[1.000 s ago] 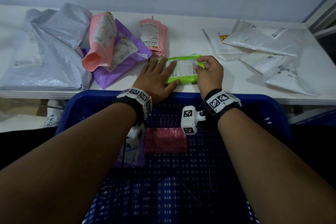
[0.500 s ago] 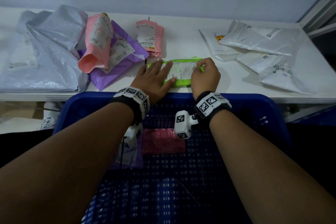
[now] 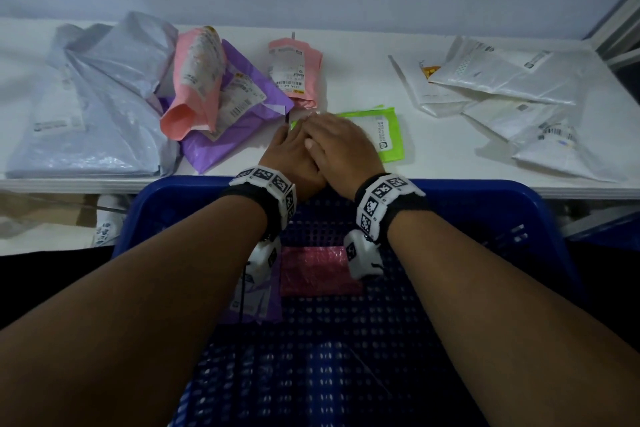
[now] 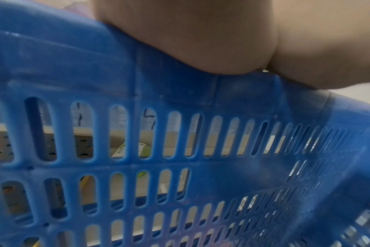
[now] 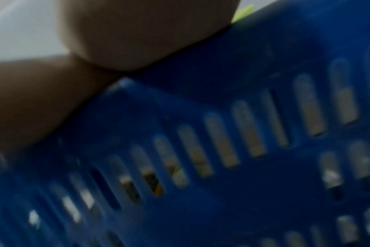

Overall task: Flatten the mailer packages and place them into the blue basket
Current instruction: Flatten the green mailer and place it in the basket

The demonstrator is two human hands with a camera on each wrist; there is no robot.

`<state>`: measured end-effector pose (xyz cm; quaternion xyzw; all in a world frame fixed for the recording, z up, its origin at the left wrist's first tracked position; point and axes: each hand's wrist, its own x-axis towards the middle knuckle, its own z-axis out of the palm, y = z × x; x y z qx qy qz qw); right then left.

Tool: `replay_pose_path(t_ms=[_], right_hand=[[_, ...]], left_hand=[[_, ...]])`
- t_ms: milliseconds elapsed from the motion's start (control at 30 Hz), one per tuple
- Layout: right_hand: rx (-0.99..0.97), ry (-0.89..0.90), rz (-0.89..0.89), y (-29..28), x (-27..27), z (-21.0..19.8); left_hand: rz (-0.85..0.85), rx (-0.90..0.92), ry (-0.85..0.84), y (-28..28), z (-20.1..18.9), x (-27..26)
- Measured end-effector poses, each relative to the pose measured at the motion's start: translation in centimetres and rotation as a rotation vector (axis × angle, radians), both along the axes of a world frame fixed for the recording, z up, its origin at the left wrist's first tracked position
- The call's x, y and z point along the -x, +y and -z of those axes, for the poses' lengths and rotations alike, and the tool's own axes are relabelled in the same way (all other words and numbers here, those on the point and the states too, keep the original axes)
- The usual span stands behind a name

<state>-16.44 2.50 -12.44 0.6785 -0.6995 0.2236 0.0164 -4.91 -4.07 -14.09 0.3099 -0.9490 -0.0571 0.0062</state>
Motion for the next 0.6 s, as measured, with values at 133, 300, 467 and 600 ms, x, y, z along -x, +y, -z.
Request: replay_pose_path(t_ms=[133, 300, 467, 600], right_hand=[[-0.253, 0.030, 0.072, -0.5, 1.2, 0.5], [-0.424, -0.043, 0.253, 0.3, 4.7, 0.6], [-0.472, -0.055, 0.318, 2.2, 7.3, 0.8], [-0.446, -0.021, 0.352, 2.5, 6.5, 0.7]], left_hand=[[-0.015, -0.030, 0.050, 0.1, 0.0, 0.1], [-0.060, -0.080, 0.017, -0.2, 0.2, 0.3], [-0.050, -0.086, 0.039, -0.2, 0.0, 0.3], [0.004, 0.047, 0.069, 0.2, -0.1, 0.1]])
